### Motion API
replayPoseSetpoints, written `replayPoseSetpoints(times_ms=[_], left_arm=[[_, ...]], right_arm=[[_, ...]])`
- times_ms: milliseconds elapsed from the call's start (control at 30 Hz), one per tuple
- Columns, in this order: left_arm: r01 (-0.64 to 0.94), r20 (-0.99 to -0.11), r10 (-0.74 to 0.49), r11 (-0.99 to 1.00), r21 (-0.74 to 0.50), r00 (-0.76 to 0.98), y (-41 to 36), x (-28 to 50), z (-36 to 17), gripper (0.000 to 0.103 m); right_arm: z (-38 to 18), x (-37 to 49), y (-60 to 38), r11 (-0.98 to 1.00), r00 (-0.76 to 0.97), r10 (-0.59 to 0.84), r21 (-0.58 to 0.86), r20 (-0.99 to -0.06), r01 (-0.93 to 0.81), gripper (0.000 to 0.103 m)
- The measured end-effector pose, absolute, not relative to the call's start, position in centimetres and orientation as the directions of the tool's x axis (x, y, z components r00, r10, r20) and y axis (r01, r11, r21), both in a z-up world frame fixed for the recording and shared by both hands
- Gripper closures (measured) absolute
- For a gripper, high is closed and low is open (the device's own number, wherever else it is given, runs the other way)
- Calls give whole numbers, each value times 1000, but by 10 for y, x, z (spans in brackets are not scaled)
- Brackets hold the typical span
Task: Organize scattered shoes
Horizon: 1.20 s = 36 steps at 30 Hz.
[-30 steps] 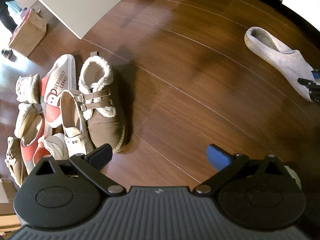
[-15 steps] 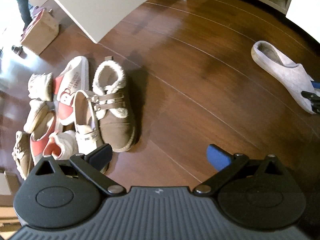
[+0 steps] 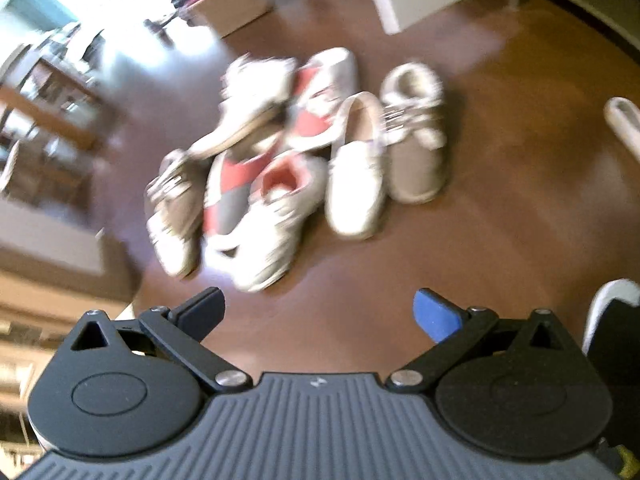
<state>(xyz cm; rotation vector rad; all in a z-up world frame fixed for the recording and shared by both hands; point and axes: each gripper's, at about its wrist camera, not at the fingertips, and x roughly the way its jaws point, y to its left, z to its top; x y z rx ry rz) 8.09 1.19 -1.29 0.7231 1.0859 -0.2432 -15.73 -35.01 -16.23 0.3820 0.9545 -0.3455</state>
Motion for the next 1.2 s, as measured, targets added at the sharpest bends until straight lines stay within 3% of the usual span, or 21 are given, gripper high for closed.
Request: replayPoseSetpoints(times_ms=[300,500,667,900,1033,1167,1200], left_arm=[[369,-898,215,856,362,384,77,133,-27,1],[158,-968,32,985,73,248,107,215,-51,1],[-216,-946,-218,938,-271,239,132,304,-83,3],[-497,-901,-284,760,-420,328,136,404,-152,4],[-604,-845,-384,591,-535,373,142,431,-197,21],[-637,-789,-417,468,-612,452,139,447,-235,23],[-632,-783,-399,464,-621,477,140,449,-241,34]], right_arm=[[-123,-53,-295,984,606,-39,74,-794,160,17],[-113,25,-260,1000,644,-2,19,-765,25,11],[-121,82,-254,1000,662,18,16,-749,-9,8],[-153,120,-285,997,620,0,49,-785,62,8],[-172,122,-297,994,590,-12,57,-808,97,7],[-187,114,-307,989,555,-20,63,-832,131,6],[-189,112,-308,989,548,-20,64,-836,134,6]])
